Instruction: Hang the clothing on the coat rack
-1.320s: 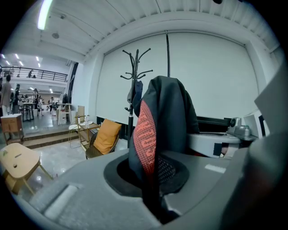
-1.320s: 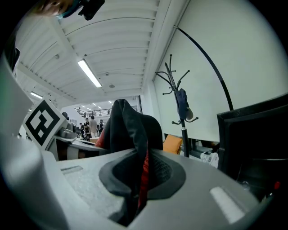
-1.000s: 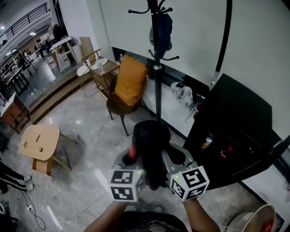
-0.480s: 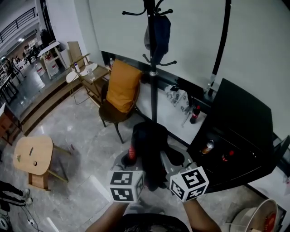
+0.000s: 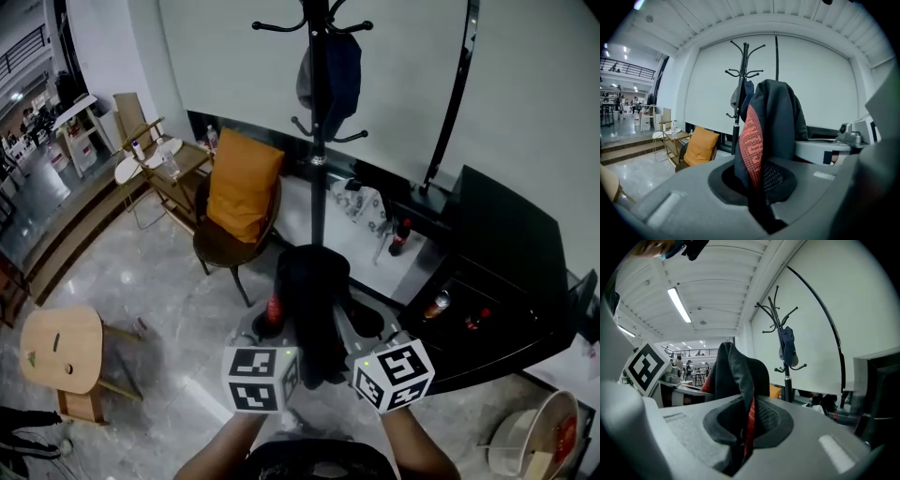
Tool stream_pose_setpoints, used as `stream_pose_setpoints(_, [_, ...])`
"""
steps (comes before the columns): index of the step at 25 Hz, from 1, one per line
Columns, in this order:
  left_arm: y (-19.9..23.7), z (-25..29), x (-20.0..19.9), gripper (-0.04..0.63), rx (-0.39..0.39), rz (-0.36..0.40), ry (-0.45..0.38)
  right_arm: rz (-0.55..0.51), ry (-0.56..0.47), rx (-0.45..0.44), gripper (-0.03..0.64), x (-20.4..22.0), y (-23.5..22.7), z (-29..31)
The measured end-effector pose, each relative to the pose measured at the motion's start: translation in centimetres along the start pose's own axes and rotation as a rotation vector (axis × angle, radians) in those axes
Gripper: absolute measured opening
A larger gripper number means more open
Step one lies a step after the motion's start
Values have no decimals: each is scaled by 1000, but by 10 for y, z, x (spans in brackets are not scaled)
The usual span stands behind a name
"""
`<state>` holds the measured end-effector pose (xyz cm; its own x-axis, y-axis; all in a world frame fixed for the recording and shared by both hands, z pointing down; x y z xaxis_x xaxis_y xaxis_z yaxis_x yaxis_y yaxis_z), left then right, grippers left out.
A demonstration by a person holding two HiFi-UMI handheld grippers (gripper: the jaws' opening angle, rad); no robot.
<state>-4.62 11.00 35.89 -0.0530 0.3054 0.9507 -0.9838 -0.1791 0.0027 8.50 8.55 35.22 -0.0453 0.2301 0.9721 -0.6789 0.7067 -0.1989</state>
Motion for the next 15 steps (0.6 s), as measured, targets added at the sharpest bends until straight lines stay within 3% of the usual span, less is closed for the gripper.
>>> stream_pose_setpoints(15, [75,24,-11,25,87,22,-13,-8,-14,80,31,-8,29,68])
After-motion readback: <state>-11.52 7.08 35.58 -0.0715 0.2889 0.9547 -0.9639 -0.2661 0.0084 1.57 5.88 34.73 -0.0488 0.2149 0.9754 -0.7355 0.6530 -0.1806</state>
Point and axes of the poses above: the fingertips, and each gripper's own axes: z forward along the fingers, y to its left, x out of its underside, the point moved 5 cm from there along -z, backward along the fingers, and after that the axes turned 6 degrees about z, right-handed, at the moved point
